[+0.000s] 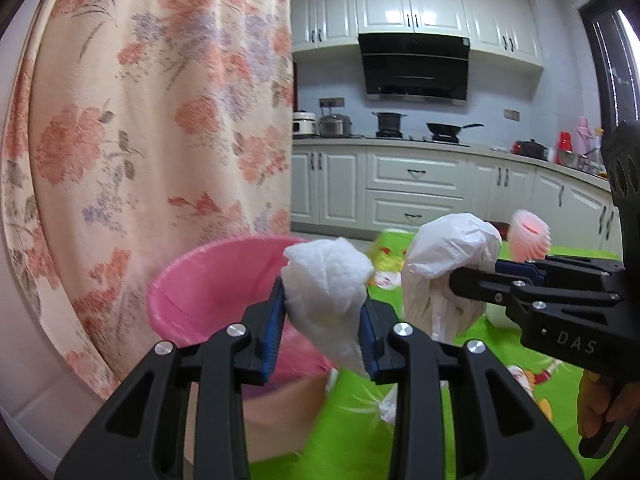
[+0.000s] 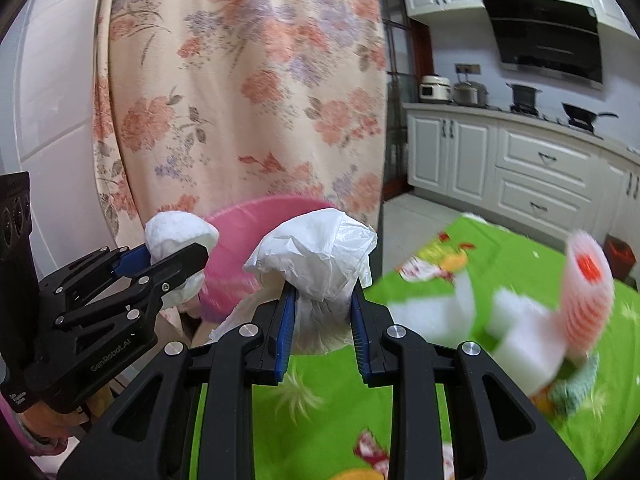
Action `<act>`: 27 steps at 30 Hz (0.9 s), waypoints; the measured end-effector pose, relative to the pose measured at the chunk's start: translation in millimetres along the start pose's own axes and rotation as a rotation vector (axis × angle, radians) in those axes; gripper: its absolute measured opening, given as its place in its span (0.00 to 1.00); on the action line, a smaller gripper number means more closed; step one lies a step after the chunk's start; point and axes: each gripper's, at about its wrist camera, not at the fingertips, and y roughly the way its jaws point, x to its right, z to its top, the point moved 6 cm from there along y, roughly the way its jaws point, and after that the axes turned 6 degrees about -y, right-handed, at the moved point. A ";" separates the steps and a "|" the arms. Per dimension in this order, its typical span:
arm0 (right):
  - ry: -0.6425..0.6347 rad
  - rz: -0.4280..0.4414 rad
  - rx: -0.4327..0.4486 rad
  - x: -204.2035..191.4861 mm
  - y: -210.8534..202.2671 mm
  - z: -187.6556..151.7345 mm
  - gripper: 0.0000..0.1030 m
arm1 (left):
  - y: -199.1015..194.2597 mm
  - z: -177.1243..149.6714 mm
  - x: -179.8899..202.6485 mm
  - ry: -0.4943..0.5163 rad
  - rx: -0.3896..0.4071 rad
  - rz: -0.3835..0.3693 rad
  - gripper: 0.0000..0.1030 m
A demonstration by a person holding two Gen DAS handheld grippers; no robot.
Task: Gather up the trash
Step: 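Carry the tissue and plastic bag with both grippers to the pink bin, then open both grippers over the bin to drop tissue and plastic bag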
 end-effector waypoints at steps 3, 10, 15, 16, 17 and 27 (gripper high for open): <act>-0.017 0.014 0.027 -3.3 11.0 19.3 0.25 | 6.1 14.6 -12.2 -0.001 0.021 0.020 0.32; -0.052 0.061 0.045 -11.7 45.6 48.5 0.25 | 29.5 40.6 -49.6 -0.036 0.046 0.051 0.33; -0.099 0.091 0.027 -17.2 81.4 62.1 0.25 | 51.2 47.5 -74.0 -0.073 0.034 0.066 0.35; -0.105 0.093 0.022 -18.1 87.0 63.2 0.25 | 57.1 48.4 -80.1 -0.082 0.028 0.070 0.35; -0.110 0.097 0.017 -19.1 93.2 64.4 0.25 | 62.1 49.1 -84.7 -0.087 0.024 0.071 0.36; -0.092 0.106 -0.005 -14.9 130.6 65.1 0.54 | 86.5 38.6 -121.5 -0.148 0.016 0.168 0.75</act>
